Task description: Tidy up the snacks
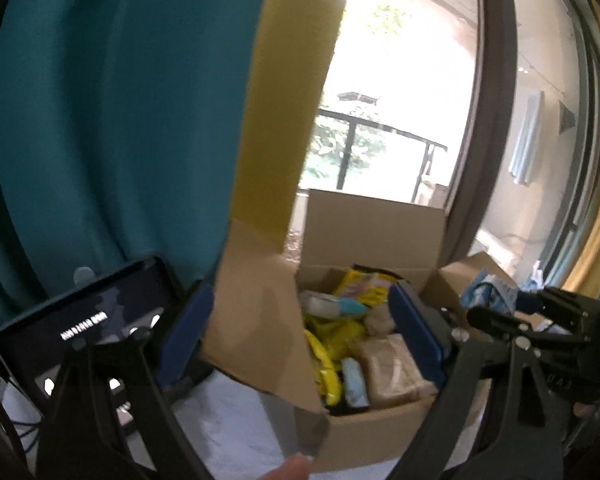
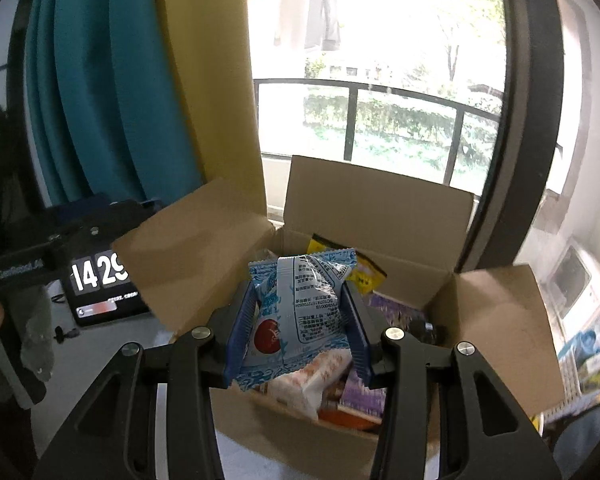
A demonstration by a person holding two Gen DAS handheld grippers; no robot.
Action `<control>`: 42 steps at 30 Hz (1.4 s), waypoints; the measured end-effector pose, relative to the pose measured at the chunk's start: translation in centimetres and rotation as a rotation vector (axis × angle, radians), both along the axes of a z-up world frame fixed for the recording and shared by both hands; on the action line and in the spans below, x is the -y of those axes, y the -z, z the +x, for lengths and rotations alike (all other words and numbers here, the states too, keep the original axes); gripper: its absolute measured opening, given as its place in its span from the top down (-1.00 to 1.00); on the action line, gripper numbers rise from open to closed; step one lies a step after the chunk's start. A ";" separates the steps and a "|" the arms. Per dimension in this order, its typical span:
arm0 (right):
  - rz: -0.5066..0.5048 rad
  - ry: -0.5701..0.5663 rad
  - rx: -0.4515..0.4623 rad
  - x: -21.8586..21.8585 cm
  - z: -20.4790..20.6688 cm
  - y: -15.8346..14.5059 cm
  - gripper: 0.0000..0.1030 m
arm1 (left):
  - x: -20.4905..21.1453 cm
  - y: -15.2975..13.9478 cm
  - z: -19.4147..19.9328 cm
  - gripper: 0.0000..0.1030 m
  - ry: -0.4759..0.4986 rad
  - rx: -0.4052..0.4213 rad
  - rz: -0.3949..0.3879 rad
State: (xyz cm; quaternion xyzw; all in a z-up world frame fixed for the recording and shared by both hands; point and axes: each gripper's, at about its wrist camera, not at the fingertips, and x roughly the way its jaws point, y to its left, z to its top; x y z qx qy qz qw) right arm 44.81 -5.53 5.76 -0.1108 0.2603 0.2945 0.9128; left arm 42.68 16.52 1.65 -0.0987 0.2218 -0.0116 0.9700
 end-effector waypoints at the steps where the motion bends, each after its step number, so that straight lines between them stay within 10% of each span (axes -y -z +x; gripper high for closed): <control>1: -0.004 0.001 0.002 -0.6 0.6 0.1 0.10 | -0.5 0.2 0.3 -0.75 0.000 -0.008 -0.002; 11: -0.025 0.025 -0.032 -5.7 5.3 2.1 -0.22 | -2.6 1.4 1.5 -0.75 -0.038 -0.033 -0.039; 42: 0.038 0.108 0.106 4.7 -6.8 -4.6 -0.23 | 6.0 -2.8 -5.4 -0.94 0.131 0.101 0.010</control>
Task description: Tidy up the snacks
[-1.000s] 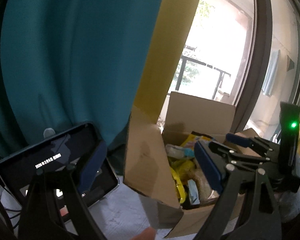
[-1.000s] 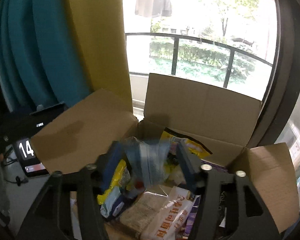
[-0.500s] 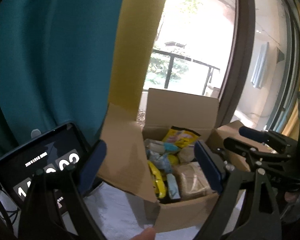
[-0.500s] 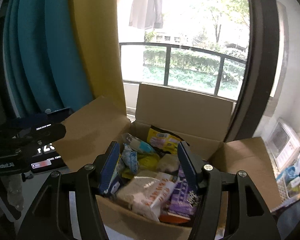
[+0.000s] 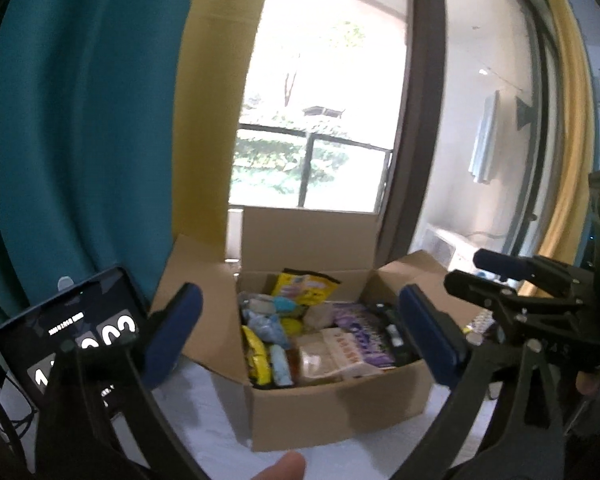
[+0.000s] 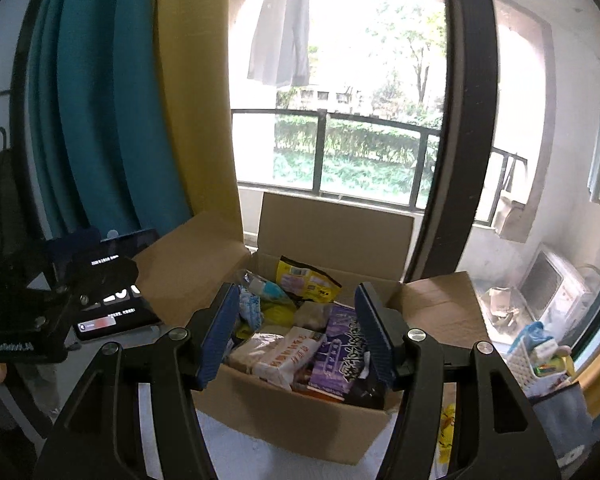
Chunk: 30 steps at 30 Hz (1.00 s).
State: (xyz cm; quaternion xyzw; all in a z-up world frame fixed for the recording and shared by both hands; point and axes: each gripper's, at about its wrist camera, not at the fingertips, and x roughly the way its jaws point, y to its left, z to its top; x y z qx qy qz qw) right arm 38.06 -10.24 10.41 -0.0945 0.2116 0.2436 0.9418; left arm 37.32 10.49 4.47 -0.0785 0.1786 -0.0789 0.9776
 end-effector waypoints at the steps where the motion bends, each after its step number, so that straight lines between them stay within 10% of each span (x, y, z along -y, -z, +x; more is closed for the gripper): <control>1: 0.005 0.002 0.006 0.4 -0.5 -0.2 -0.23 | 0.2 -0.1 -0.3 -0.94 0.003 0.003 0.001; 30: 0.103 0.026 0.116 7.9 -15.7 -1.8 -0.28 | 6.5 -2.6 -17.2 -0.96 -0.031 0.094 0.059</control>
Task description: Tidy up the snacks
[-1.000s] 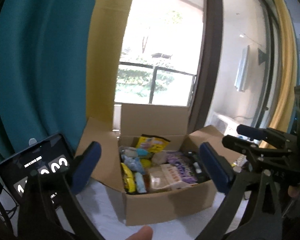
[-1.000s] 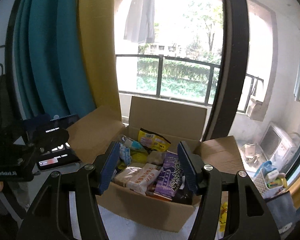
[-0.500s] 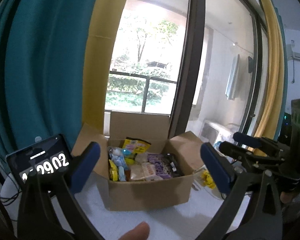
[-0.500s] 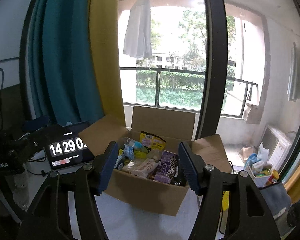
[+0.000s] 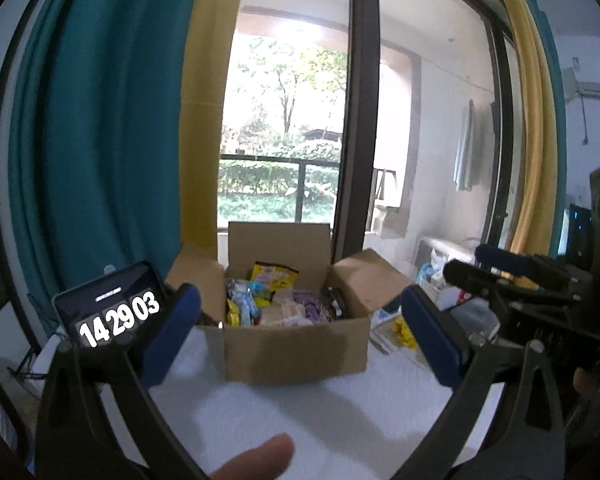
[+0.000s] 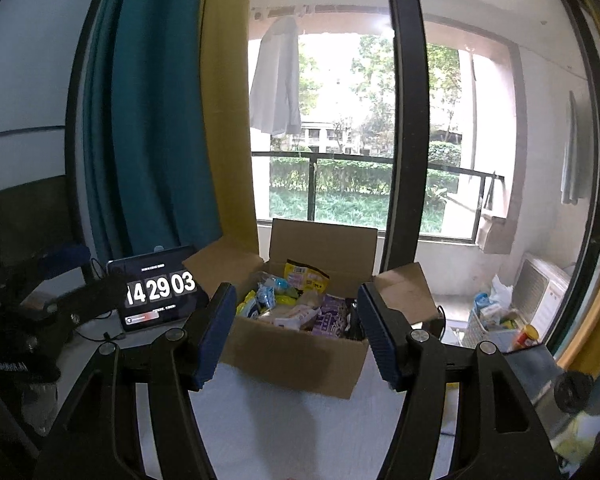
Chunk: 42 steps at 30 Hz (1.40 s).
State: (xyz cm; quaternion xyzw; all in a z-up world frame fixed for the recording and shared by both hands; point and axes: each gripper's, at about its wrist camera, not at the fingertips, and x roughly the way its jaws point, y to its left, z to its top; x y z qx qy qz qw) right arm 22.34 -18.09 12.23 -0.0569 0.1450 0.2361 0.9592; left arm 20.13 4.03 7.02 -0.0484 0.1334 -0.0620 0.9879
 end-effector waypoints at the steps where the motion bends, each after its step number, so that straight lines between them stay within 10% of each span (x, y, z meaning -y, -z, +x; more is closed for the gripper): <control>1: 0.004 0.004 0.001 0.3 -0.7 0.1 -0.28 | 0.3 0.2 -0.7 -0.96 0.006 -0.004 0.007; 13: 0.002 0.069 0.032 2.3 -7.3 2.0 -0.29 | 2.0 2.3 -6.7 -0.96 -0.016 0.046 0.057; 42: 0.032 0.049 -0.018 2.4 -8.1 2.5 -0.29 | 2.0 2.6 -8.9 -0.96 -0.030 0.035 0.061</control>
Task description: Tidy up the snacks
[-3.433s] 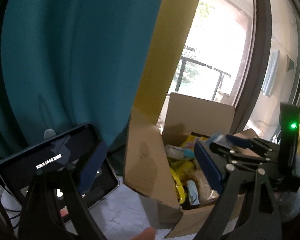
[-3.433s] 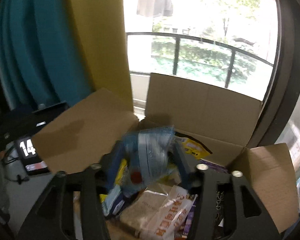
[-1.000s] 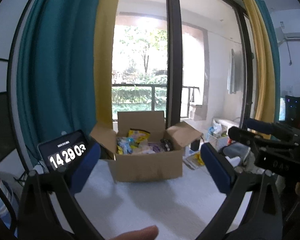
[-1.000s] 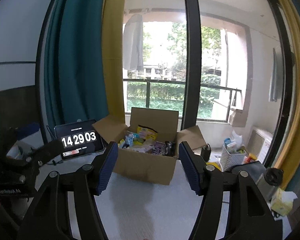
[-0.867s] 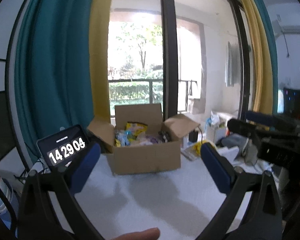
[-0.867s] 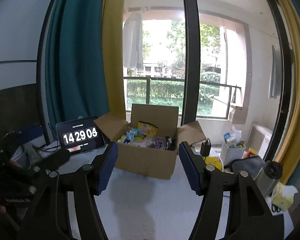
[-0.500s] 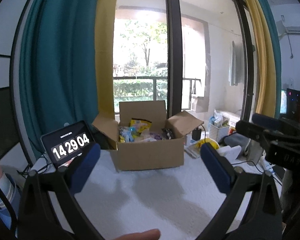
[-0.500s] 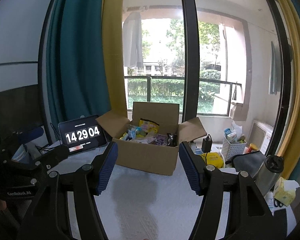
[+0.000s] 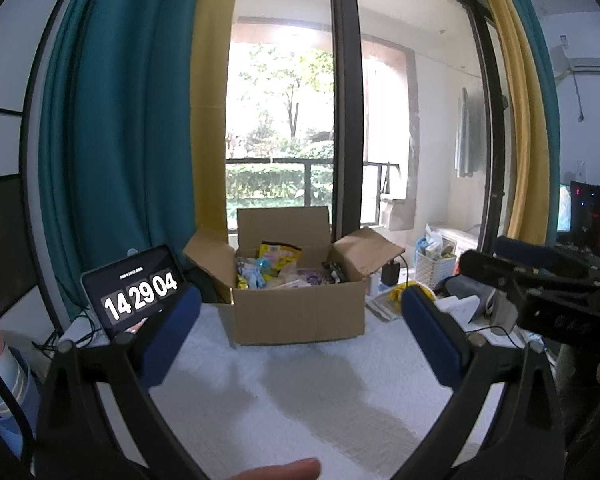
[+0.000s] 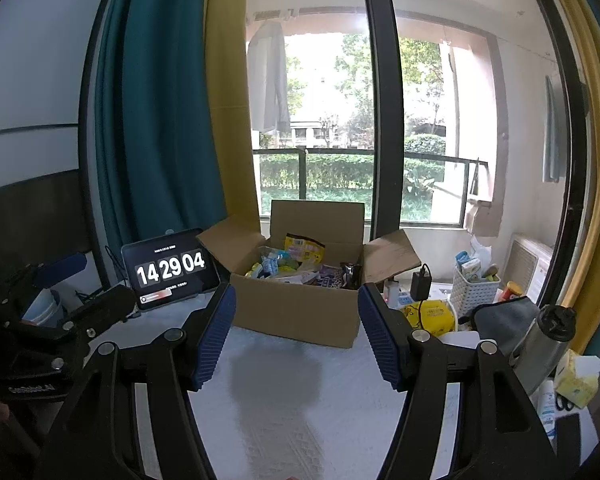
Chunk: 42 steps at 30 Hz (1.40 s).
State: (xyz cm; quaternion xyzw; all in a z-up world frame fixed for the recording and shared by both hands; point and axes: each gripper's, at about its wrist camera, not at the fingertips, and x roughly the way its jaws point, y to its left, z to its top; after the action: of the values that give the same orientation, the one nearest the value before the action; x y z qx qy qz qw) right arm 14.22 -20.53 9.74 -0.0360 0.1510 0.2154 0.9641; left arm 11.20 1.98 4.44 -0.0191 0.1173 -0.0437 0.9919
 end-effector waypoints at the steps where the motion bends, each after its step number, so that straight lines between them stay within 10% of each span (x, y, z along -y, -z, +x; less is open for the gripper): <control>1: 0.001 -0.001 -0.001 0.0 0.0 0.0 -0.29 | 0.0 -0.1 -0.1 -0.96 0.001 0.006 -0.003; 42: 0.002 0.013 -0.012 0.2 0.2 0.4 -0.30 | -0.4 -0.3 -0.9 -0.96 -0.014 0.029 -0.039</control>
State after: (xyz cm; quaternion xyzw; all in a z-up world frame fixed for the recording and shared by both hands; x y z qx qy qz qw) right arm 14.41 -20.71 9.37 -0.0325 0.1569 0.2095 0.9646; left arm 10.34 2.39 4.70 -0.0387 0.1019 -0.0391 0.9933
